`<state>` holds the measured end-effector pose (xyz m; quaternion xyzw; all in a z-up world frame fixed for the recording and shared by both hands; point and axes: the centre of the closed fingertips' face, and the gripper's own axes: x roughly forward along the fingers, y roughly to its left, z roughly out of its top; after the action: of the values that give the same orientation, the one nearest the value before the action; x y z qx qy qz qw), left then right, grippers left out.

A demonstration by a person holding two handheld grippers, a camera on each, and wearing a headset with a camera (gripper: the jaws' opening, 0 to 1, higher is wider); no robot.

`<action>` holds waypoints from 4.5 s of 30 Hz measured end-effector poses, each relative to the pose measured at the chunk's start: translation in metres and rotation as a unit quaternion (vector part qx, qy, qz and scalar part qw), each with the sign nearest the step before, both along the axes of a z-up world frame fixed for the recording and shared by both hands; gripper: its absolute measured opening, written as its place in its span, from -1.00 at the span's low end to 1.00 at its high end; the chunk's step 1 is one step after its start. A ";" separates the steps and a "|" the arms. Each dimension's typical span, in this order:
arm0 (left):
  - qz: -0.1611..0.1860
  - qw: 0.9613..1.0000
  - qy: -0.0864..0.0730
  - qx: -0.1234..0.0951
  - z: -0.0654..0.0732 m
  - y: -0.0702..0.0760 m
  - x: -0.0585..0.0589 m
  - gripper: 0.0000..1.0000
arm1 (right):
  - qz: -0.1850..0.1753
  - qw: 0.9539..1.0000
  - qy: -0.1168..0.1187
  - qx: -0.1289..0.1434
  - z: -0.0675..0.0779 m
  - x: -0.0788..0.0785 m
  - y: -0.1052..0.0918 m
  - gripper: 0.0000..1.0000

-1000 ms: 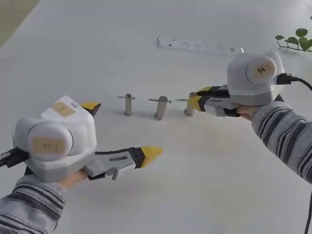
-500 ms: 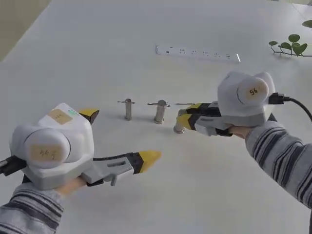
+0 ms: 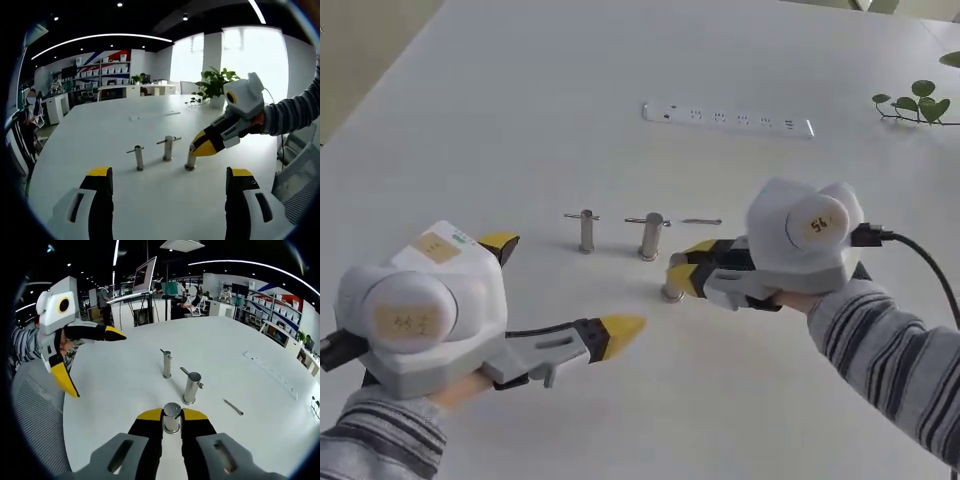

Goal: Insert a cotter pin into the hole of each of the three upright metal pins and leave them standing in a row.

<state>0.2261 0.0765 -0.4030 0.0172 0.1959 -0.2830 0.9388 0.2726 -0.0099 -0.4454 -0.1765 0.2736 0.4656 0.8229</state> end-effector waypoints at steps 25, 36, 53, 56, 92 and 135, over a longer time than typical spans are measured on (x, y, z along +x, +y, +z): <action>0.006 1.000 0.001 0.012 -0.003 0.006 0.003 0.85 | 0.004 1.000 0.011 -0.002 -0.003 -0.007 -0.014 -0.74; 0.017 1.000 0.001 0.017 -0.003 0.012 0.010 0.85 | 0.017 0.999 0.029 -0.018 0.010 0.001 -0.039 -0.73; 0.016 1.000 0.004 0.025 -0.008 0.014 0.015 0.85 | 0.063 0.991 0.043 -0.108 -0.003 0.054 -0.060 -0.73; 0.019 0.999 0.005 0.027 -0.009 0.015 0.016 0.83 | 0.060 0.991 0.053 -0.110 -0.009 0.063 -0.060 -0.74; 0.002 0.999 0.031 0.031 -0.025 0.012 0.015 0.67 | 0.127 0.972 0.059 -0.190 -0.048 0.111 -0.060 -1.00; -0.055 0.994 0.071 -0.055 0.003 -0.034 0.010 0.03 | 0.218 0.958 -0.103 -0.154 0.031 0.017 -0.031 -1.00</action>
<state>0.2362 0.0429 -0.3999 -0.0442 0.2453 -0.3449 0.9050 0.2898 -0.0413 -0.4147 -0.4037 0.2102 0.5651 0.6881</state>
